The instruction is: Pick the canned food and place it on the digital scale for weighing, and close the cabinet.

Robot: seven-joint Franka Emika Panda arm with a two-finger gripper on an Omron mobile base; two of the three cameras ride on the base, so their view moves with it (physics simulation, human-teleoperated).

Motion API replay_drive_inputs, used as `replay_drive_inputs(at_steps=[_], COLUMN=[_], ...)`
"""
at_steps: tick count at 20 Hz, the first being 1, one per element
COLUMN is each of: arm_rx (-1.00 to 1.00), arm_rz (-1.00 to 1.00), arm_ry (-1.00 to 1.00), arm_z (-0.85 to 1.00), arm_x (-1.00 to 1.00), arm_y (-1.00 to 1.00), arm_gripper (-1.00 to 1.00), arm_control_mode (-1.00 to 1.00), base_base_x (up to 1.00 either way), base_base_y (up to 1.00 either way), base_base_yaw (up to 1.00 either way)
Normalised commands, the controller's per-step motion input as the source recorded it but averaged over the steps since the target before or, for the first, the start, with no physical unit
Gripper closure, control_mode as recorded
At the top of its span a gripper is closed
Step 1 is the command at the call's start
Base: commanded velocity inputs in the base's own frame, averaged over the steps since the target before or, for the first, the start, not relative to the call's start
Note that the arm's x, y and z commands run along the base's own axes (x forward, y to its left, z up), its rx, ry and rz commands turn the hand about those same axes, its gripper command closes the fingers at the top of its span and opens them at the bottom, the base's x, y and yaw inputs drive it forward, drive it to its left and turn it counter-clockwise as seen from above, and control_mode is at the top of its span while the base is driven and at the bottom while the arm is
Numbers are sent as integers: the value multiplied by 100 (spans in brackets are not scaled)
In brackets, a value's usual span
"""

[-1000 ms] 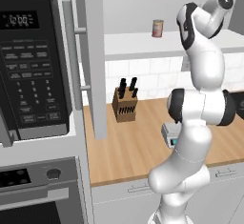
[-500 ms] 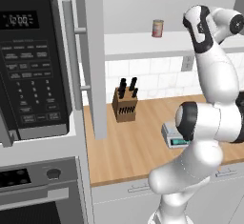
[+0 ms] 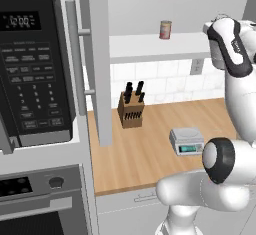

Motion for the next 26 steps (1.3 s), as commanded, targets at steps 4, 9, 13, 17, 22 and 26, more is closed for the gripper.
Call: replay_drive_inputs(at_steps=[4, 9, 13, 17, 22, 26], arm_rx=[0, 0, 0, 11, 0, 0], arm_rz=[0, 0, 0, 0, 1, 19], arm_ry=[2, 23, 21, 4, 13, 22], arm_z=[64, 44, 28, 10, -25, -74], arm_x=[-100, -100, -100, -100, -96, -43], arm_y=[0, 0, 0, 0, 28, 38], arm_gripper=[100, 100, 100, 100, 100, 100], arm_control_mode=[-100, -100, -100, -100, -100, -100], base_base_x=[0, 0, 0, 0, 0, 0], base_base_y=[0, 0, 0, 0, 0, 0], base_base_yaw=[0, 0, 0, 0, 0, 0])
